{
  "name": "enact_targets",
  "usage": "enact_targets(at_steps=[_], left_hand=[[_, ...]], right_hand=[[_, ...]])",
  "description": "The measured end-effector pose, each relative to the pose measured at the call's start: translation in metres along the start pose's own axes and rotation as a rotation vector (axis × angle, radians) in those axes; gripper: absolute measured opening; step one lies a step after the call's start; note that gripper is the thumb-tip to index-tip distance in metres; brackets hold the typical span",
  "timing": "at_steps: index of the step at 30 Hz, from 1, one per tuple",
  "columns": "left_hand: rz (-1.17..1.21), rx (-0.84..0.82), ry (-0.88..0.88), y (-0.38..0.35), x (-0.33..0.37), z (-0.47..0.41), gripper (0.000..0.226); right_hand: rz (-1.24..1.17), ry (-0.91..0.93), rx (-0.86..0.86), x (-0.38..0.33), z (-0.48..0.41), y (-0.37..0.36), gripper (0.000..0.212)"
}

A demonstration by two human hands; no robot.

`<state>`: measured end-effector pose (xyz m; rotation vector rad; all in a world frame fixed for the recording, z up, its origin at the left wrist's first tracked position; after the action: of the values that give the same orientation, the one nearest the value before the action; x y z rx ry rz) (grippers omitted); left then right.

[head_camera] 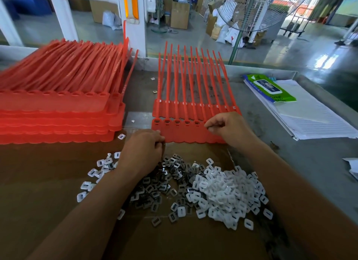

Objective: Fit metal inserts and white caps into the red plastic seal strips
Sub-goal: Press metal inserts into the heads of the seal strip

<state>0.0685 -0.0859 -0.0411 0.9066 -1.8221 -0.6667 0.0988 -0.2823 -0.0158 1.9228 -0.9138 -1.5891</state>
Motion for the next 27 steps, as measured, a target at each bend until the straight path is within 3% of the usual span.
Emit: enact_targets(at_steps=[4,8,24,27], left_hand=[[0.005,0.004,0.004,0.001,0.0,0.0,0.028],[0.007,0.003,0.013,0.0,-0.001,0.001,0.028],[0.024,0.001,0.029,0.0,0.0,-0.001,0.028],[0.022,-0.005,0.024,0.0,0.0,-0.001,0.028]], right_hand=[[0.111,-0.084,-0.09,0.007,-0.022,-0.006,0.025],[0.069,-0.061,-0.001,0.009,-0.028,-0.008,0.022],[0.057,-0.187,-0.009,0.022,-0.037,-0.014,0.017],[0.073,-0.212,0.023,0.021,-0.039,-0.012,0.025]])
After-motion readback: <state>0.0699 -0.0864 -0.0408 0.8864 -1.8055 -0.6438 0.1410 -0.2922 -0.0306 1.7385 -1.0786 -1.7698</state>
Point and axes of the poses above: each hand's wrist, its own z-axis away from the middle knuckle, its own y-axis out of the back of the hand, x = y × z, the point moved 7 cm from there along -z, towards the middle knuckle, and after that the axes turned 9 degrees about x, right-handed, at the moved point
